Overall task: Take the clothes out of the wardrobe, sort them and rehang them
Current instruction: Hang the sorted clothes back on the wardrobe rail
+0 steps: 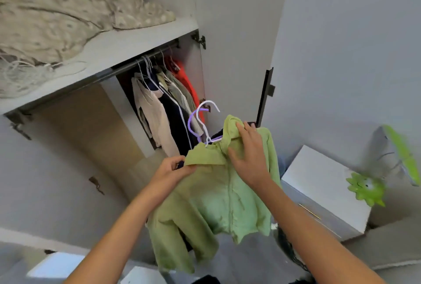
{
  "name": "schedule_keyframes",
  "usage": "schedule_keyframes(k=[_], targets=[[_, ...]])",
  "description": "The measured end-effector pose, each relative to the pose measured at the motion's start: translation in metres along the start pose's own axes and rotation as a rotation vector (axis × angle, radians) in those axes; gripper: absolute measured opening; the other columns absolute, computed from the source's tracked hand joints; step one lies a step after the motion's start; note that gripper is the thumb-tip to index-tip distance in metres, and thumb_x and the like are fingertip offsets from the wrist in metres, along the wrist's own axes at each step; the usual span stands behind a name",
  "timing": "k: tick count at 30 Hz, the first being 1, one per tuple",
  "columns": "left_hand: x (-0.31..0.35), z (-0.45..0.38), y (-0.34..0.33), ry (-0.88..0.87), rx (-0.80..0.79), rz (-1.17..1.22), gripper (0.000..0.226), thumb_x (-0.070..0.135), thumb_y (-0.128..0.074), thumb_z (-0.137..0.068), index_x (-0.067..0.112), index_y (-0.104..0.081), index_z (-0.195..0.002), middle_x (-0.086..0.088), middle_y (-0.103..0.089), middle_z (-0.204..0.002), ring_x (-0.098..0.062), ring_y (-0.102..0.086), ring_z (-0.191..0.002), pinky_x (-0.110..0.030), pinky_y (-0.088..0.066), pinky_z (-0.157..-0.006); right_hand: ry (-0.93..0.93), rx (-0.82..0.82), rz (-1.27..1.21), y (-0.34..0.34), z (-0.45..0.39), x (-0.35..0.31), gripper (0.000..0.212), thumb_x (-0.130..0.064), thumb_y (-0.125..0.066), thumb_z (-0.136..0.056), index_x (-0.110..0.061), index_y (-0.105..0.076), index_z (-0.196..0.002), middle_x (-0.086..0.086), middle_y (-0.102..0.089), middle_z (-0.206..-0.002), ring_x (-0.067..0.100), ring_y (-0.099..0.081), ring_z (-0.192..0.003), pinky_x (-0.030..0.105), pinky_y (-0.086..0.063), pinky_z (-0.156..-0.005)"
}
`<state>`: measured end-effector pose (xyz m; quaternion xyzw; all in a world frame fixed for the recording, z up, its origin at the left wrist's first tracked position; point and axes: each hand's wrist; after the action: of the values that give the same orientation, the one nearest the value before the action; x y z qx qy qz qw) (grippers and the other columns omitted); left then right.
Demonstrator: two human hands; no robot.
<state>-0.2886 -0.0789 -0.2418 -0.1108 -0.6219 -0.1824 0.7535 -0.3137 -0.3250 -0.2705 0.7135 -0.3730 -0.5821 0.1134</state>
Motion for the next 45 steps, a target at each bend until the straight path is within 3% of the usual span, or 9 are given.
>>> schedule_keyframes(k=[2, 5, 10, 13, 17, 20, 27, 37, 45], targets=[[0.000, -0.004, 0.004, 0.013, 0.127, 0.079, 0.037, 0.029, -0.078, -0.072, 0.003, -0.078, -0.098, -0.017, -0.076, -0.095, -0.028, -0.070, -0.089, -0.038, -0.051, -0.083, 0.064, -0.028, -0.075, -0.022, -0.012, -0.014, 0.066, -0.032, -0.062, -0.096, -0.015, -0.042, -0.156, 0.007, -0.027, -0.168, 0.025, -0.020, -0.157, 0.038, -0.015, -0.128], [0.001, -0.006, 0.011, 0.061, 0.374, 0.254, 0.025, 0.032, -0.065, -0.080, 0.013, -0.080, -0.083, -0.010, -0.073, -0.101, -0.026, -0.065, -0.100, -0.040, -0.047, -0.093, 0.083, 0.011, -0.184, -0.055, -0.022, -0.042, 0.060, -0.026, -0.070, -0.092, -0.020, -0.051, -0.149, 0.005, -0.036, -0.150, 0.022, -0.036, -0.136, 0.040, -0.035, -0.117], [-0.010, -0.027, 0.031, 0.103, 0.529, 0.424, 0.055, 0.053, -0.063, -0.084, 0.007, -0.076, -0.110, -0.014, -0.075, -0.113, -0.033, -0.069, -0.108, -0.045, -0.049, -0.101, -0.048, -0.127, -0.472, -0.102, -0.050, -0.080, 0.064, -0.036, -0.072, -0.091, -0.032, -0.046, -0.149, -0.007, -0.060, -0.109, 0.015, -0.060, -0.103, 0.038, -0.053, -0.093], [-0.011, -0.049, 0.042, 0.036, 0.562, 0.199, 0.032, 0.045, -0.060, -0.092, 0.022, -0.075, -0.076, -0.002, -0.072, -0.080, -0.021, -0.065, -0.082, -0.041, -0.047, -0.082, -0.122, -0.155, -0.586, -0.124, -0.070, -0.094, 0.056, -0.041, -0.075, -0.086, -0.030, -0.051, -0.135, -0.006, -0.066, -0.105, 0.017, -0.066, -0.099, 0.040, -0.056, -0.089], [-0.020, -0.076, 0.046, -0.015, 0.632, 0.178, 0.033, 0.035, -0.063, -0.095, 0.010, -0.063, -0.074, -0.004, -0.056, -0.070, -0.017, -0.050, -0.072, -0.040, -0.038, -0.071, -0.141, -0.259, -0.515, -0.153, -0.094, -0.100, 0.022, -0.033, -0.077, -0.089, -0.016, -0.063, -0.091, -0.002, -0.066, -0.083, 0.012, -0.063, -0.077, 0.037, -0.054, -0.076], [-0.023, -0.090, 0.050, 0.015, 0.700, 0.141, 0.032, 0.020, -0.062, -0.103, 0.013, -0.061, -0.072, 0.003, -0.051, -0.063, -0.012, -0.044, -0.064, -0.035, -0.035, -0.064, -0.141, -0.365, -0.454, -0.165, -0.113, -0.102, 0.029, -0.026, -0.074, -0.094, -0.009, -0.057, -0.078, -0.003, -0.054, -0.068, 0.006, -0.048, -0.063, 0.022, -0.042, -0.064], [-0.024, -0.120, 0.054, 0.066, 0.796, 0.236, 0.035, 0.021, -0.061, -0.104, -0.008, -0.055, -0.086, -0.010, -0.050, -0.074, -0.019, -0.045, -0.072, -0.038, -0.036, -0.069, -0.111, -0.465, -0.382, -0.196, -0.148, -0.099, 0.034, -0.020, -0.059, -0.102, -0.018, -0.039, -0.074, -0.003, -0.044, -0.071, 0.014, -0.041, -0.067, 0.034, -0.037, -0.067], [-0.010, -0.149, 0.045, 0.215, 1.083, 0.194, 0.038, 0.038, -0.064, -0.103, 0.012, -0.052, -0.078, 0.002, -0.040, -0.067, -0.015, -0.036, -0.063, -0.036, -0.032, -0.066, -0.030, -0.734, -0.295, -0.216, -0.203, -0.082, 0.017, -0.023, -0.041, -0.109, -0.022, -0.037, -0.093, 0.000, -0.048, -0.098, 0.020, -0.047, -0.087, 0.038, -0.040, -0.079], [-0.016, -0.128, 0.050, 0.281, 1.247, 0.202, 0.045, 0.044, -0.061, -0.104, 0.002, -0.059, -0.089, -0.004, -0.043, -0.075, -0.019, -0.040, -0.070, -0.037, -0.035, -0.070, 0.014, -0.947, -0.349, -0.223, -0.194, -0.080, 0.011, -0.024, -0.037, -0.110, -0.021, -0.045, -0.104, 0.000, -0.053, -0.100, 0.022, -0.053, -0.093, 0.039, -0.044, -0.084]])
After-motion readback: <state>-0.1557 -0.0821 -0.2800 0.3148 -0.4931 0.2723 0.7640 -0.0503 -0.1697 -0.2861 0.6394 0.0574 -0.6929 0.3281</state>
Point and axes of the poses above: each hand's wrist, its own z-axis away from the middle knuckle, its own y-axis out of the back of the hand, x = y × z
